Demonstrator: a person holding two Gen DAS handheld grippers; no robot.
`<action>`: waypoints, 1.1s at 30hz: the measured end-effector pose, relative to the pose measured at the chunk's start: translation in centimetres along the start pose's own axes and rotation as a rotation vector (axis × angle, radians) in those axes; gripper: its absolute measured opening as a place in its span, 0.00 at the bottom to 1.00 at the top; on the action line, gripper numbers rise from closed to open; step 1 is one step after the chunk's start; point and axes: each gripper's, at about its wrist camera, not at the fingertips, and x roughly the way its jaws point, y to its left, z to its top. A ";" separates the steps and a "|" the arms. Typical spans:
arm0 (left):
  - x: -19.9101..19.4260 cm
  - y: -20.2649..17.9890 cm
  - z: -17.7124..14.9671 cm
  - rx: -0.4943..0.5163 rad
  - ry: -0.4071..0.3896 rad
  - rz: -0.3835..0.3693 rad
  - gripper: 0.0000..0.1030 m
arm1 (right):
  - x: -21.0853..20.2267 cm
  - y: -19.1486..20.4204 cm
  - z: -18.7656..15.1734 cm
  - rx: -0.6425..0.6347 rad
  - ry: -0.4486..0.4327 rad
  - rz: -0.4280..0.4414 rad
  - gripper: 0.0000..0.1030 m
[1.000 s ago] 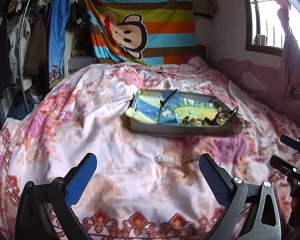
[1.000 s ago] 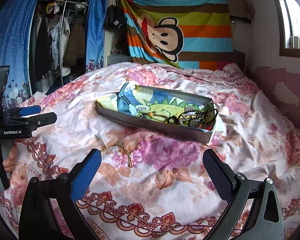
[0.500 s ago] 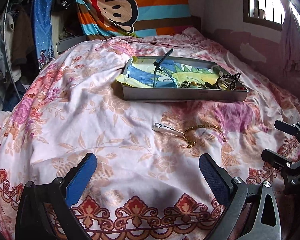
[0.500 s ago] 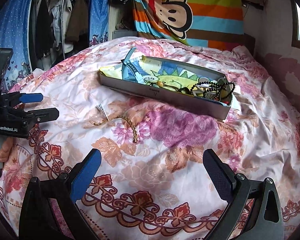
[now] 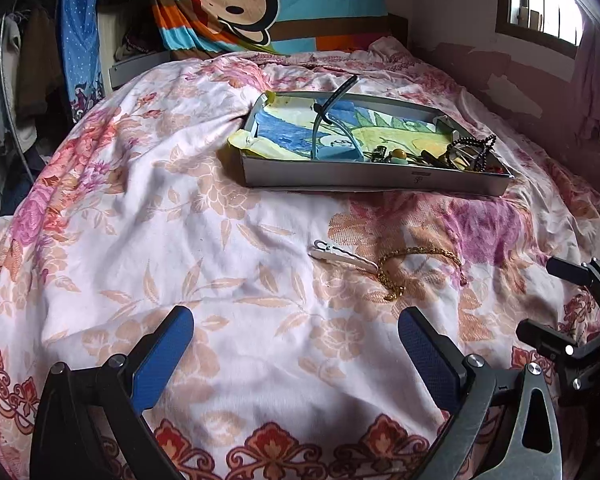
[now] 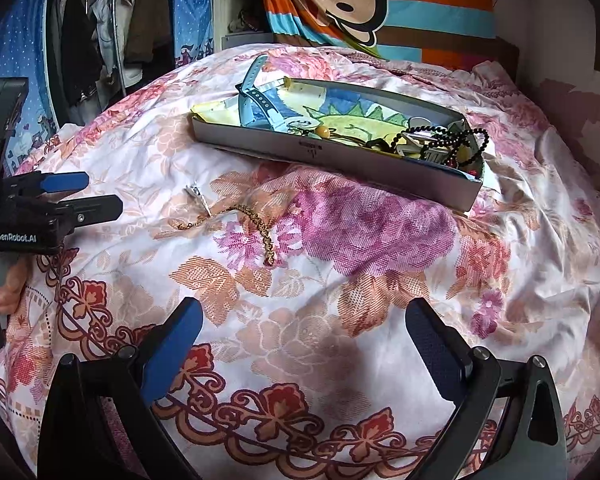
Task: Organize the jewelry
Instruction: 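Withdraw both tools from the tray toward the gold chain, then lower left tool onto silver clip of gold chain and close it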
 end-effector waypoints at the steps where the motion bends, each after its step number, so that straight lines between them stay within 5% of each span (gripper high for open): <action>1: 0.3 0.1 0.2 -0.007 0.006 -0.001 1.00 | 0.1 0.0 0.0 -0.001 0.003 0.002 0.97; 16: 2.9 1.8 1.4 -0.127 0.053 -0.056 1.00 | 2.5 -0.2 1.5 0.005 0.034 -0.003 0.97; 28: 5.0 2.7 2.8 -0.220 0.059 -0.214 0.99 | 3.6 0.4 2.3 -0.030 0.032 -0.015 0.96; 33: 5.7 2.8 3.1 -0.256 0.059 -0.292 0.94 | 4.1 0.5 2.6 -0.040 0.041 0.008 0.77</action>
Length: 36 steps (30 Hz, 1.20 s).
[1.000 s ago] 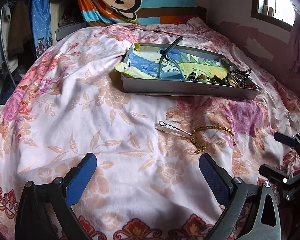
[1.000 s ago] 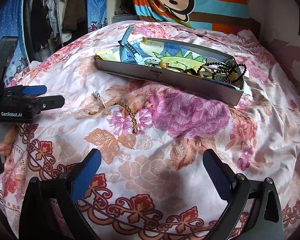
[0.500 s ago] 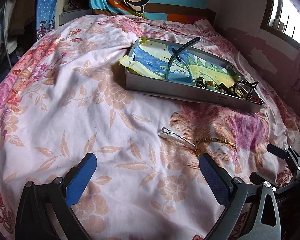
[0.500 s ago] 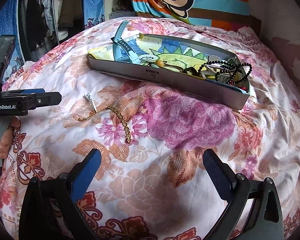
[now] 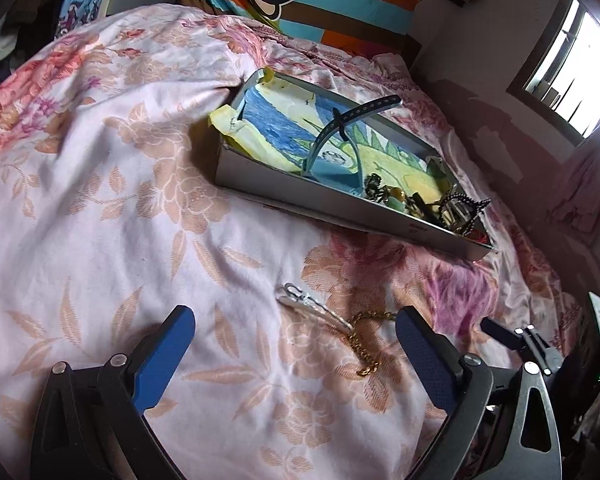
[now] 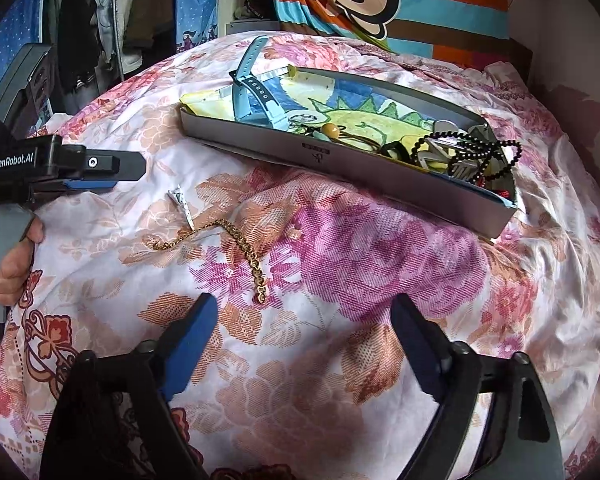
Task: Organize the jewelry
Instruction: 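Lower left tool onto silver clip of gold chain and close it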
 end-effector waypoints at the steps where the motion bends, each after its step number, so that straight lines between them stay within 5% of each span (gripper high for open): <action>1: 0.1 0.0 0.1 -0.003 0.006 -0.016 0.90 | 0.2 0.0 0.0 -0.002 0.004 0.008 0.75; 7: 1.7 -0.3 0.6 -0.033 0.066 -0.109 0.70 | 1.0 0.2 0.2 -0.015 0.015 0.055 0.59; 13: 3.5 -0.4 0.9 -0.099 0.145 -0.163 0.65 | 2.1 0.4 0.6 -0.020 0.030 0.090 0.47; 27: 7.0 -1.2 0.9 -0.054 0.201 -0.001 0.33 | 3.0 0.5 0.7 -0.016 0.046 0.103 0.46; 36: 7.0 -0.3 0.7 -0.073 0.202 -0.008 0.16 | 3.5 0.5 0.8 -0.019 0.060 0.105 0.46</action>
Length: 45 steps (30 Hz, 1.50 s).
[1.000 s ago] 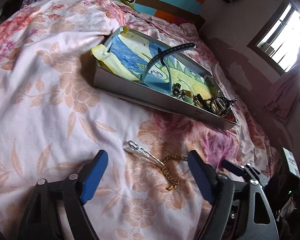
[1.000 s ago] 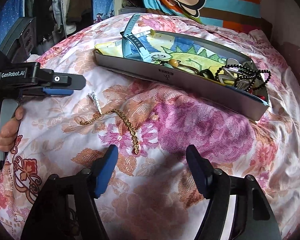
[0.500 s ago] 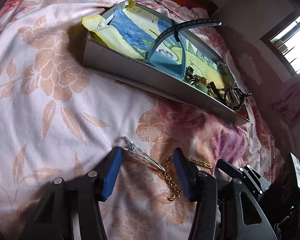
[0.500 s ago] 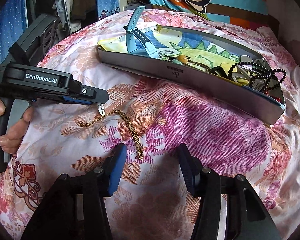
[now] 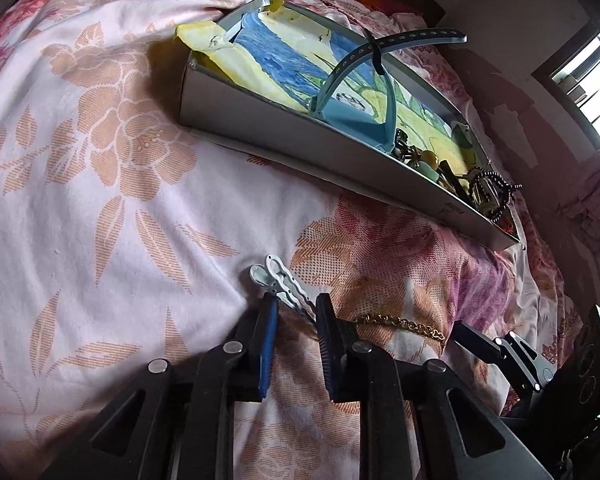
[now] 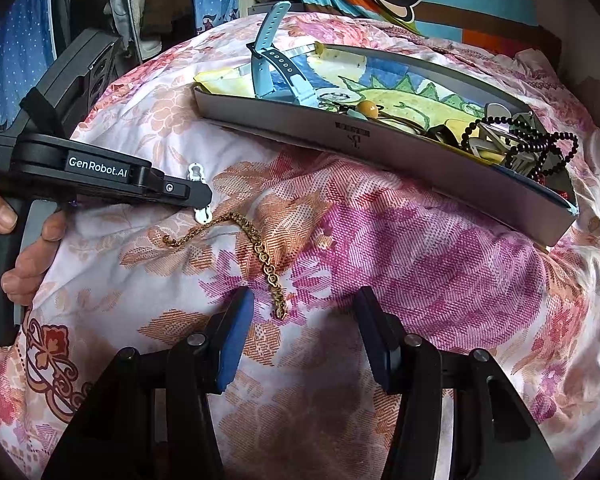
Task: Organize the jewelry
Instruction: 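Lower left tool onto silver clip of gold chain and close it, then lift gold chain with left tool and carry it over the tray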
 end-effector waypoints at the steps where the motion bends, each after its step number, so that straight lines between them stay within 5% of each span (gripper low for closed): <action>1: 0.0 0.0 0.0 0.001 0.000 -0.004 0.15 | 0.0 0.0 0.1 -0.001 0.000 0.001 0.46; 12: -0.4 -0.3 -0.7 0.038 -0.015 -0.052 0.06 | 0.0 1.1 -0.3 -0.046 0.008 0.050 0.06; 19: -1.3 -1.5 -1.2 0.104 -0.059 -0.033 0.05 | -1.8 0.3 -0.6 -0.009 -0.075 -0.041 0.05; 29: -3.0 -2.6 -1.5 0.171 -0.142 -0.013 0.05 | -6.3 -0.6 0.6 -0.050 -0.315 -0.208 0.05; 45: -6.4 -6.4 -1.8 0.227 -0.216 -0.053 0.05 | -12.2 -4.0 4.9 0.003 -0.497 -0.284 0.05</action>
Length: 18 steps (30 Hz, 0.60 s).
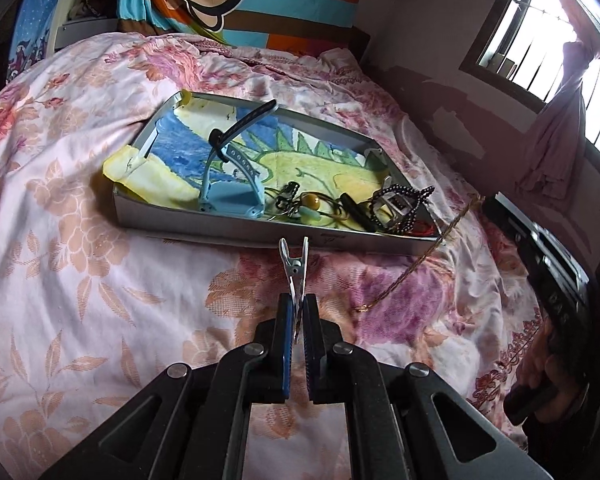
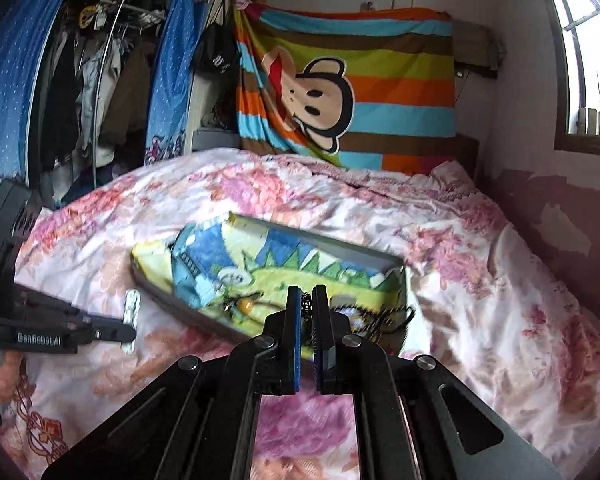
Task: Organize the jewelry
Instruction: 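Lift gold chain with left tool and carry it over the tray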
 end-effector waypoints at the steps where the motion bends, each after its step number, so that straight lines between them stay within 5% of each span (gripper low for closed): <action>1: 0.0 -0.3 0.1 0.003 -0.001 0.003 0.05 | -0.1 -0.4 0.5 0.007 -0.011 0.000 0.05; 13: 2.3 -4.3 7.1 -0.014 -0.041 -0.001 0.05 | 0.3 -5.4 5.9 0.123 -0.161 0.000 0.05; 18: 5.1 -4.5 8.0 -0.006 -0.020 0.033 0.05 | 3.1 -6.1 5.0 0.151 -0.122 0.020 0.05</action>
